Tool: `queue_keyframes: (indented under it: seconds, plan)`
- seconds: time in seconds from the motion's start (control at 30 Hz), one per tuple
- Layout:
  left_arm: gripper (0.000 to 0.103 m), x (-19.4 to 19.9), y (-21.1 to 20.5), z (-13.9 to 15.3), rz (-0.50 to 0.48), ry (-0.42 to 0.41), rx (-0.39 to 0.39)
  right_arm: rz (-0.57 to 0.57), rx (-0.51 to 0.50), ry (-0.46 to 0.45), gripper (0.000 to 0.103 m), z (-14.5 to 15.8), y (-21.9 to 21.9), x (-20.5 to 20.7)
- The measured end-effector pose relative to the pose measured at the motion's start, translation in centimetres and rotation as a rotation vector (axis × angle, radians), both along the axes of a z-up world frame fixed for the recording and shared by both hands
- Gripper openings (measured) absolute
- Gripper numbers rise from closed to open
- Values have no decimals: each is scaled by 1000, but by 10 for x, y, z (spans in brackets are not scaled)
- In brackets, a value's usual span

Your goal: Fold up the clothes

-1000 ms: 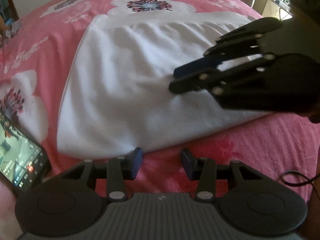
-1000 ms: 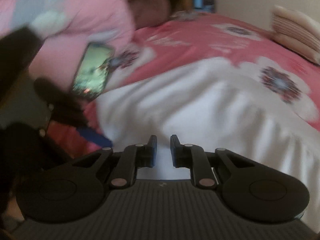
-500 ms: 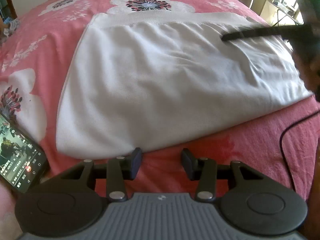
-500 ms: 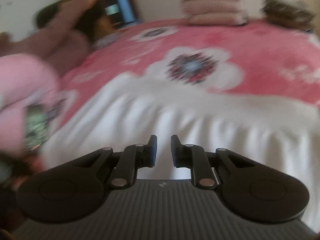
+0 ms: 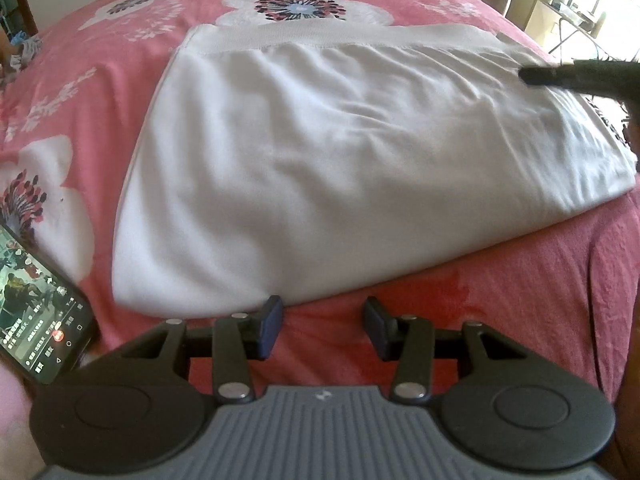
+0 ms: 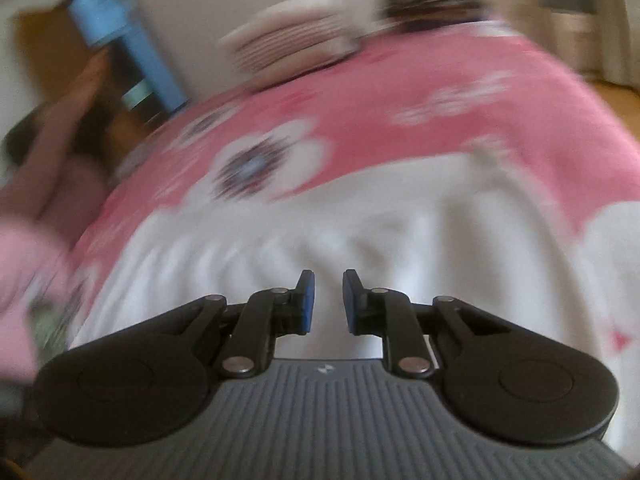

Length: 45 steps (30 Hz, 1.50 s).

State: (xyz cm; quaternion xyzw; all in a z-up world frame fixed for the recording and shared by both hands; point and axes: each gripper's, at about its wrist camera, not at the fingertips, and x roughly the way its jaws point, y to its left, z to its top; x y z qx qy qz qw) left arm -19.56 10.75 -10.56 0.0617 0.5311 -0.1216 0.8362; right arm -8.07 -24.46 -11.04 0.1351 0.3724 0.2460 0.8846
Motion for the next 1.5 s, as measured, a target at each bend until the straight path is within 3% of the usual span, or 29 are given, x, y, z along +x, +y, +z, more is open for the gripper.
queue_keyframes:
  seconds: [0.07, 0.13, 0.3, 0.37, 0.47, 0.6, 0.73, 0.83, 0.9, 1.0, 1.1, 1.27, 1.4, 1.5]
  plan:
    - [47, 1, 0, 0, 1, 1, 1, 71, -26, -5, 14, -4, 9, -11]
    - [47, 1, 0, 0, 2, 2, 3, 15, -61, -2, 13, -12, -4, -18]
    - [47, 3, -3, 2, -19, -8, 15, -380, 20, 17, 10, -24, -103, -31]
    - [47, -1, -3, 12, -57, -60, 24, -501, 34, 13, 14, -22, -130, -41]
    - [49, -5, 0, 34, -85, -136, -5, -566, 56, -18, 15, -16, -148, -55]
    - [52, 13, -11, 48, -123, -183, -39, -472, 115, -31, 15, -16, -127, -48]
    - [52, 52, -48, 43, -197, -201, -68, -310, 131, -2, 15, -20, -78, -21]
    - [51, 82, -76, 29, -204, -195, -144, -215, 161, 22, 15, -21, -47, -4]
    - [49, 100, -86, 15, -164, -171, -206, -190, 188, 49, 15, -24, -33, 2]
    - [47, 115, -77, -3, -26, -136, -269, -181, 199, 85, 15, -28, -28, 11]
    - [47, 121, -35, -5, 127, -154, -351, -213, 189, 95, 11, -32, -56, 9]
    - [47, 133, 34, 2, 343, -193, -398, -409, 212, 104, 11, -32, -130, -1]
    - [51, 137, 35, 21, 369, -258, -322, -501, 168, 77, 15, -17, -158, -11]
    - [53, 133, 13, 36, 309, -275, -302, -480, 187, 44, 15, -4, -150, -18]
